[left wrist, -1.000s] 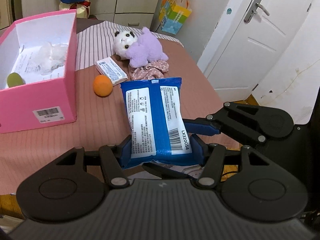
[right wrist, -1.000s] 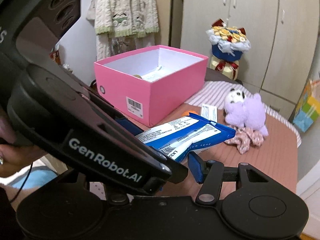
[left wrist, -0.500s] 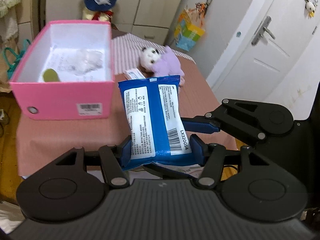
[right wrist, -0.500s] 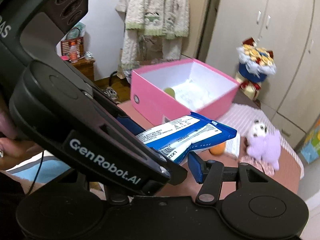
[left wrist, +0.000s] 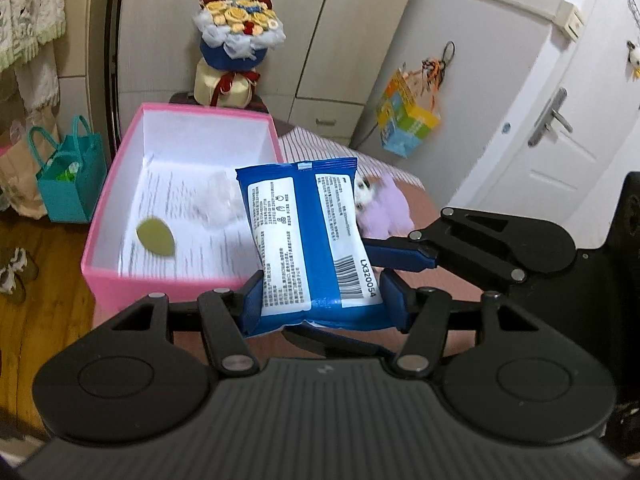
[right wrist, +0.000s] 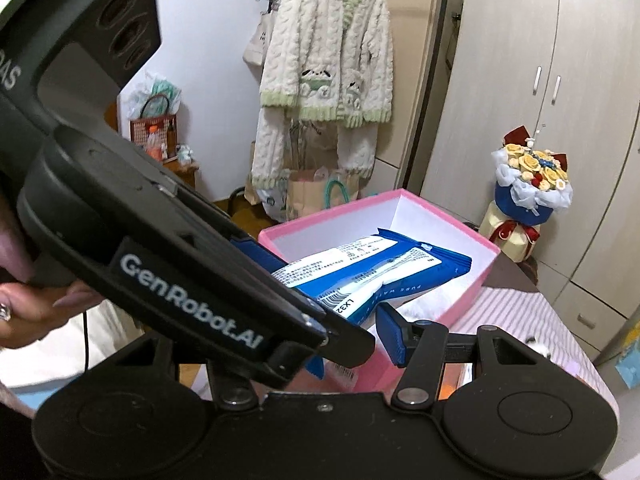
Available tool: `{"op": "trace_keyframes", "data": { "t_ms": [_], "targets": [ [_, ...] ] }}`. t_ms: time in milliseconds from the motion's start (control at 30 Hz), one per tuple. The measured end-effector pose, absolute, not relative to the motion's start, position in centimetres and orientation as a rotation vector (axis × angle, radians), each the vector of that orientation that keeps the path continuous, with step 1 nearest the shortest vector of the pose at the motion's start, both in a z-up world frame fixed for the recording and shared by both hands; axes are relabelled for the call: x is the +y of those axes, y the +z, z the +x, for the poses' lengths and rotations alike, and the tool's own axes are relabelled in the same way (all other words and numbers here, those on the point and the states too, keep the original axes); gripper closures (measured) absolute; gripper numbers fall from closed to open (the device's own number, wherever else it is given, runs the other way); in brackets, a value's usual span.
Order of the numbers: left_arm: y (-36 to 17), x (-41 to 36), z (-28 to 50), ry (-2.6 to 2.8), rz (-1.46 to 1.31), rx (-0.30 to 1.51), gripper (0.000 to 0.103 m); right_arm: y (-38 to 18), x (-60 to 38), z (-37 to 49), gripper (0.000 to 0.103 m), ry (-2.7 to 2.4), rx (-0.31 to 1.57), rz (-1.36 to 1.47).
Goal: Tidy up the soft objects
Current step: 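Lift the blue packet with the left tool and carry it over the box, then lower the blue packet into the pink box and open the left tool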
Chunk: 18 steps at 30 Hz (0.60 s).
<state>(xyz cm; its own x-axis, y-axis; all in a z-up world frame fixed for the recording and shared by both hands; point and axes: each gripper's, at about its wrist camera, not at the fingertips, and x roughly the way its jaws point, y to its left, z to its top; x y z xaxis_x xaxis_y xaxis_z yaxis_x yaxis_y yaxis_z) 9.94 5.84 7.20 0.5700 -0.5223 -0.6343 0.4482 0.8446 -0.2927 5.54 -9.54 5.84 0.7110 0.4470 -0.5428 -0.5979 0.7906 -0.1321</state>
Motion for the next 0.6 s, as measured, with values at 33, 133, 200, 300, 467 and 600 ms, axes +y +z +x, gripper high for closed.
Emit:
{"op": "trace_keyframes", "data": {
  "t_ms": [33, 133, 200, 300, 467, 600],
  "targets": [
    [7.2, 5.9, 10.8, -0.568, -0.098, 0.773, 0.045, 6.0, -9.6, 6.6, 0.042, 0.595, 0.51, -0.305],
    [7.0, 6.2, 13.8, -0.545, -0.096, 0.763, 0.044, 5.8, -9.5, 9.6, 0.042, 0.605, 0.497, -0.289],
    [6.7, 6.5, 15.8, -0.524, -0.096, 0.758, 0.045, 5.4, -9.3, 11.8, 0.042, 0.613, 0.495, -0.268],
    [5.9, 7.2, 19.2, -0.491, -0.107, 0.763, 0.045, 4.8, -8.8, 15.3, 0.041, 0.631, 0.5, -0.229],
    [4.3, 8.1, 24.3, -0.449, -0.139, 0.794, 0.045, 3.3, -8.2, 21.2, 0.04, 0.666, 0.532, -0.175],
    [2.6, 8.6, 27.6, -0.411, -0.177, 0.829, 0.044, 1.9, -7.7, 25.2, 0.04, 0.697, 0.568, -0.168]
  ]
}}
